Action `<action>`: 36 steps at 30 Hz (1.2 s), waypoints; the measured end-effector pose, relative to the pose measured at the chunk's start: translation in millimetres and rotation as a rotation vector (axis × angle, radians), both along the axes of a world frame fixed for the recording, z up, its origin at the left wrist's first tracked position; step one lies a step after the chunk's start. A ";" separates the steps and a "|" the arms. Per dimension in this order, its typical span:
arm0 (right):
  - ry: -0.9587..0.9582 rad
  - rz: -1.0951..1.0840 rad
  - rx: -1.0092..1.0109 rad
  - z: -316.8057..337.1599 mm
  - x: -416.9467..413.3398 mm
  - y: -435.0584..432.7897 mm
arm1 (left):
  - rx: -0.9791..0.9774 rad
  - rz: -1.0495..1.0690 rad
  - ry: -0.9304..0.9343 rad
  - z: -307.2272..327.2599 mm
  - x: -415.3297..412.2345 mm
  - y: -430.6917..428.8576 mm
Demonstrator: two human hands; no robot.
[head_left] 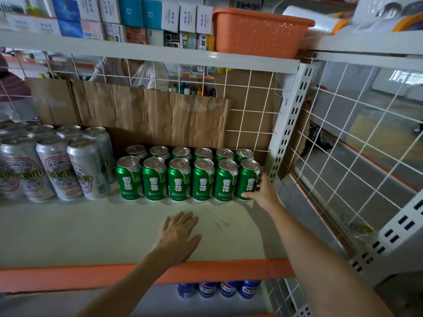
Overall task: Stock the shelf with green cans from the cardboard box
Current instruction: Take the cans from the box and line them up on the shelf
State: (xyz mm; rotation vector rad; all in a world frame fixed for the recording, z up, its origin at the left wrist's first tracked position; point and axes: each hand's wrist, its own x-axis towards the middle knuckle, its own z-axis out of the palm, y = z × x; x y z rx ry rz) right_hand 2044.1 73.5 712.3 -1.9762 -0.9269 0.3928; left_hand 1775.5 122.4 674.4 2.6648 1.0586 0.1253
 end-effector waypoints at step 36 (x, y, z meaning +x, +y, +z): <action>-0.103 -0.296 -0.040 -15.2 -59.5 14.1 | -0.007 -0.013 -0.071 -2.1 -4.0 0.4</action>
